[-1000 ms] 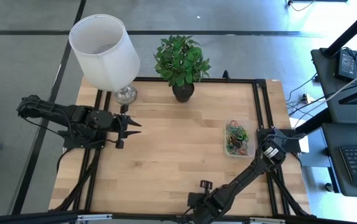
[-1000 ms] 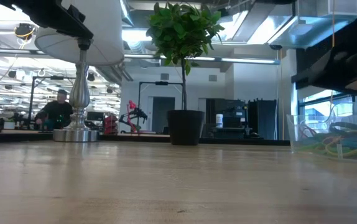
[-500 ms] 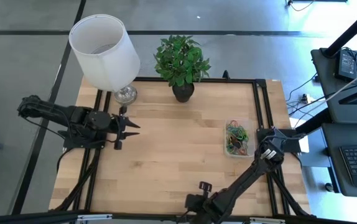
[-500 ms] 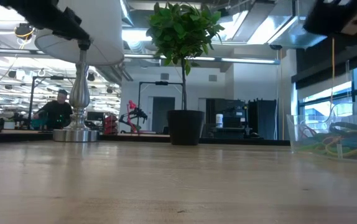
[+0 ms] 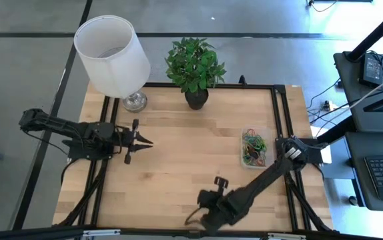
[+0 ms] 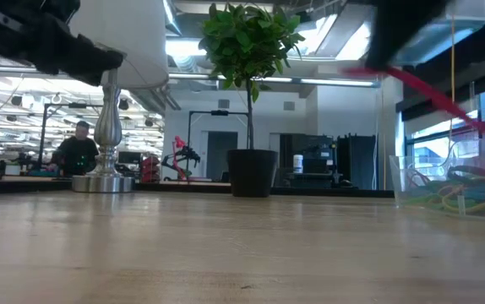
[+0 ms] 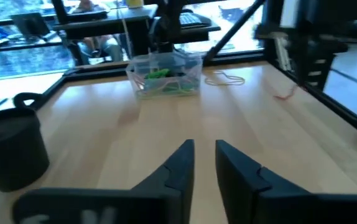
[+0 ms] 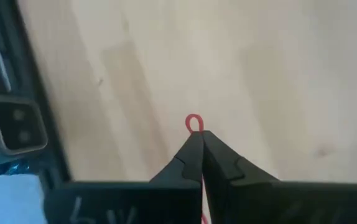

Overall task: Pick and place rubber bands into bin
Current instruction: Put the red rubber band into the transparent bin

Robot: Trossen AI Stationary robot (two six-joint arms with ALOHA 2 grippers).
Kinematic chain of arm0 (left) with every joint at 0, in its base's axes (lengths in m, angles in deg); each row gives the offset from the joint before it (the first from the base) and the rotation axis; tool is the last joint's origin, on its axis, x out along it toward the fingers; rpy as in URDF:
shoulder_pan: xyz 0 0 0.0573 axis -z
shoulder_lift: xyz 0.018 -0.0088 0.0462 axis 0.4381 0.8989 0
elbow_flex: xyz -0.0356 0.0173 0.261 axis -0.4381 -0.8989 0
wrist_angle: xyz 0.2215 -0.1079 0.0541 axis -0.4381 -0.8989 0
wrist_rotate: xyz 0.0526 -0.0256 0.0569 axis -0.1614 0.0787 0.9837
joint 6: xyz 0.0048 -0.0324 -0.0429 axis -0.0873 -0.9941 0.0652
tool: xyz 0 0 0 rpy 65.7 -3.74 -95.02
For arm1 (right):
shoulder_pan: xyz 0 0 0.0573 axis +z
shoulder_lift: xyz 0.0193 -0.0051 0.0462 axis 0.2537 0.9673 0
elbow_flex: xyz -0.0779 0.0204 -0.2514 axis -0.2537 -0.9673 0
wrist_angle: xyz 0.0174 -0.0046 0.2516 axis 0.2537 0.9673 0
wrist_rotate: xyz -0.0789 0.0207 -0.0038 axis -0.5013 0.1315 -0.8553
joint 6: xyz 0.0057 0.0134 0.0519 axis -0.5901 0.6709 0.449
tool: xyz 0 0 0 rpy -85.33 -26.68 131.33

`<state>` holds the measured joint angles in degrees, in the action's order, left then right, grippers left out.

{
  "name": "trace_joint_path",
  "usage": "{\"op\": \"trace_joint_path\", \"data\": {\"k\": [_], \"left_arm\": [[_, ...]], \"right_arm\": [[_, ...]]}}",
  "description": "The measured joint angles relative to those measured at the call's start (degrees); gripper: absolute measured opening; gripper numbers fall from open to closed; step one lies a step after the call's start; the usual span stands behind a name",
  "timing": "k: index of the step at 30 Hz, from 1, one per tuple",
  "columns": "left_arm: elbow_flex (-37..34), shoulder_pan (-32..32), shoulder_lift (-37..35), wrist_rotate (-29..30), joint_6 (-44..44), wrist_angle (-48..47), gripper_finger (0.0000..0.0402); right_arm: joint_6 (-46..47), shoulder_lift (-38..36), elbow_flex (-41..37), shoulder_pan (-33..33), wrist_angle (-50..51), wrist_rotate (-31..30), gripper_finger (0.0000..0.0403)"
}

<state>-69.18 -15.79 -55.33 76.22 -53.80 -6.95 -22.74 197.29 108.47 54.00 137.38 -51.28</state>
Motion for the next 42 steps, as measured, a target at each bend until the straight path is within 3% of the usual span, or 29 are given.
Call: {"op": "trace_joint_path", "data": {"k": [8, 23, 42], "left_arm": [[-2.63, -7.04, -6.74, -7.89, -0.07, 0.61, 0.0003], [-2.74, -12.63, -18.41, -9.03, -1.63, -9.49, 0.0008], [-2.74, -12.61, -19.61, -9.99, 1.5, -13.77, 0.0003]], "right_arm": [[-7.51, -6.08, 0.0, -4.16, 6.85, -3.42, 0.0], [-7.2, -15.8, 0.04, -5.17, 20.91, -10.51, 0.0], [-4.14, -18.14, 0.04, -5.22, 27.25, -10.75, 0.0]]}}
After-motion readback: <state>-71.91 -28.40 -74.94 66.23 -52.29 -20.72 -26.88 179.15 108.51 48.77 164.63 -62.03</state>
